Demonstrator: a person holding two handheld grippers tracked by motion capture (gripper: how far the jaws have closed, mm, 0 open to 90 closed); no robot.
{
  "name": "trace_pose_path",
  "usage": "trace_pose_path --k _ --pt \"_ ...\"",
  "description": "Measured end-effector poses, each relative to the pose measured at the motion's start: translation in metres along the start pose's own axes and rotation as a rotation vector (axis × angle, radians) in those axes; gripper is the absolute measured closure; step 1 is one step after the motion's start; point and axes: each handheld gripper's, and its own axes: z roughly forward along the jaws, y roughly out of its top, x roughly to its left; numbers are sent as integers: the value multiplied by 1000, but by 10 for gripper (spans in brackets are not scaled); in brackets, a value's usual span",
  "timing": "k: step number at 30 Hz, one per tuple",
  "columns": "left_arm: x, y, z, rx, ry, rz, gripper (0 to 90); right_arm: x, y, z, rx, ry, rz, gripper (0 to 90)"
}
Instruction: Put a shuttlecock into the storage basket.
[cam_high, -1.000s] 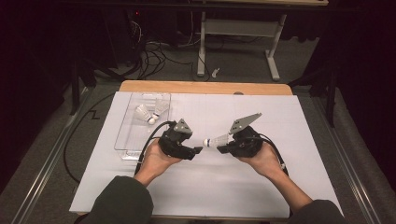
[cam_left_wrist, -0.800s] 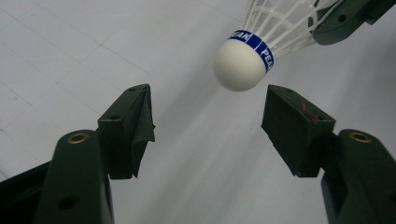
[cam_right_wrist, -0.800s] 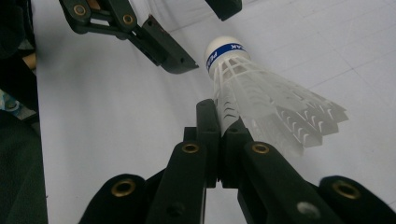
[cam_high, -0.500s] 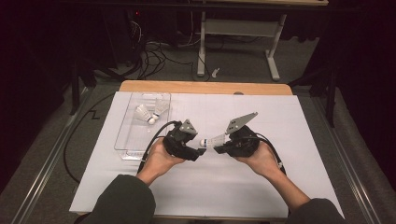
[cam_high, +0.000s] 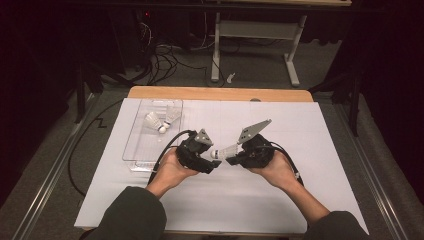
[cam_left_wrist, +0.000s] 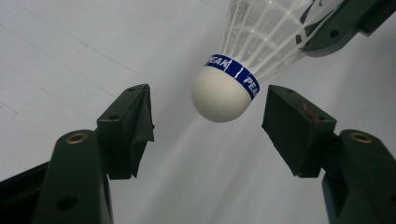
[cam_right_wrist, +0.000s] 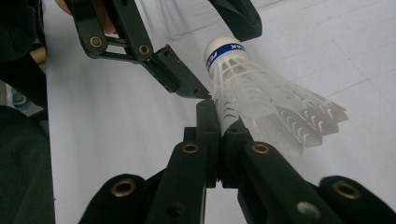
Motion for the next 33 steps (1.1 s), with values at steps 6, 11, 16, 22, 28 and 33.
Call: trace_pose_path --k 6,11,16,22,28,33 --pt "-1 0 1 6 -5 14 352 1 1 2 8 12 -5 900" --pt "-1 1 1 7 -14 18 371 2 3 4 11 18 -9 900" --pt "-1 1 0 6 -15 24 392 1 3 4 9 20 -9 900" --pt "-3 2 1 9 -22 41 405 0 3 4 12 23 0 900" --pt "-2 2 0 4 -31 48 442 0 4 5 12 25 -3 900" --pt "-3 3 0 6 -33 54 445 0 5 6 12 28 -8 900"
